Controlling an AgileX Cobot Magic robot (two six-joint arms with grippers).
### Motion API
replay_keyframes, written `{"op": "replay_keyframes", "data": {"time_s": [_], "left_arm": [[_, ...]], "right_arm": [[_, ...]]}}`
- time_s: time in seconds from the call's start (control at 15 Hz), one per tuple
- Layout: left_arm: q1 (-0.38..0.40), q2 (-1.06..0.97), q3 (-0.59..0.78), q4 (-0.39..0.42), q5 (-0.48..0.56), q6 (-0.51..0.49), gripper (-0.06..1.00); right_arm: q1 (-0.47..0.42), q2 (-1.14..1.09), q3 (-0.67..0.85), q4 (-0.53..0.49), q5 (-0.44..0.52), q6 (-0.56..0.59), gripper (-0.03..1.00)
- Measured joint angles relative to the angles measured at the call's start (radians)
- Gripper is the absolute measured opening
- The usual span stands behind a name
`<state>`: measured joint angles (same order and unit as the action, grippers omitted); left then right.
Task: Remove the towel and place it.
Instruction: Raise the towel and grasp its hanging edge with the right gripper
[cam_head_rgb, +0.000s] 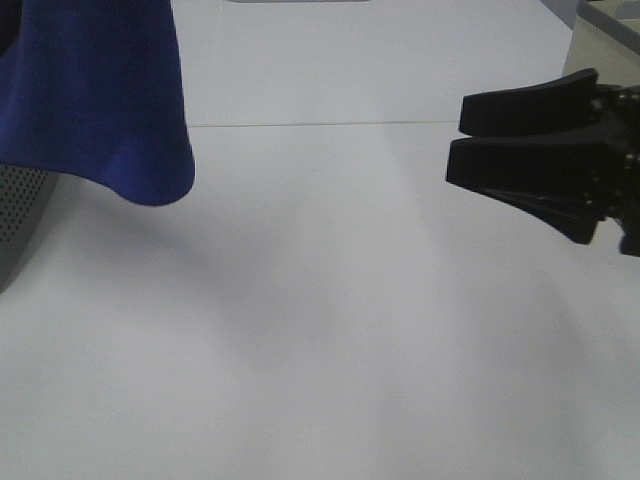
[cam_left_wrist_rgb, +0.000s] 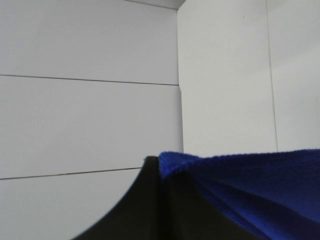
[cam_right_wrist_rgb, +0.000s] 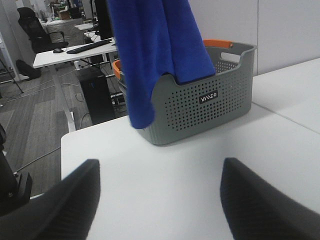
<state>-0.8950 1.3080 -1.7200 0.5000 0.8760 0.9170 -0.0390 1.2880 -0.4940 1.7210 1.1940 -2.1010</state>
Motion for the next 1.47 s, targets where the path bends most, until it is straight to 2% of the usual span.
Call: {"op": "replay_keyframes", "data": {"time_s": [0.07,0.27,0.6,0.67,0.73,0.93,1.07,1.27,1.47], "left_arm": [[-0.016,0.0,0.0,-0.007,0.0,0.007,0.0],[-0.027,0.0,0.0,-0.039,0.0,0.011,0.0],[-0.027,0.0,0.0,-0.069,-0.015,0.011,0.0],[-0.027,0.0,0.0,-0.077,-0.015,0.011,0.0],[-0.027,0.002,0.0,-0.099,-0.021,0.012,0.0],[-0.027,0.018,0.0,-0.123,-0.031,0.012,0.0],[-0.027,0.026,0.0,-0.129,-0.031,0.012,0.0],[-0.027,0.039,0.0,-0.133,-0.039,0.012,0.0],[-0.027,0.055,0.0,-0.133,-0.067,0.012,0.0]], "right_arm": [[0.04,0.077,-0.033,0.004,0.0,-0.038,0.68],[0.202,0.259,-0.193,0.014,0.007,-0.053,0.68],[0.389,0.395,-0.412,0.017,0.007,-0.025,0.68],[0.403,0.403,-0.428,0.017,0.002,-0.019,0.68],[0.459,0.444,-0.503,0.017,-0.045,0.001,0.68],[0.497,0.472,-0.551,0.018,-0.117,0.026,0.68],[0.5,0.48,-0.552,0.018,-0.133,0.026,0.68],[0.503,0.505,-0.552,0.018,-0.118,0.028,0.67],[0.503,0.535,-0.553,0.018,-0.076,0.047,0.58]]}}
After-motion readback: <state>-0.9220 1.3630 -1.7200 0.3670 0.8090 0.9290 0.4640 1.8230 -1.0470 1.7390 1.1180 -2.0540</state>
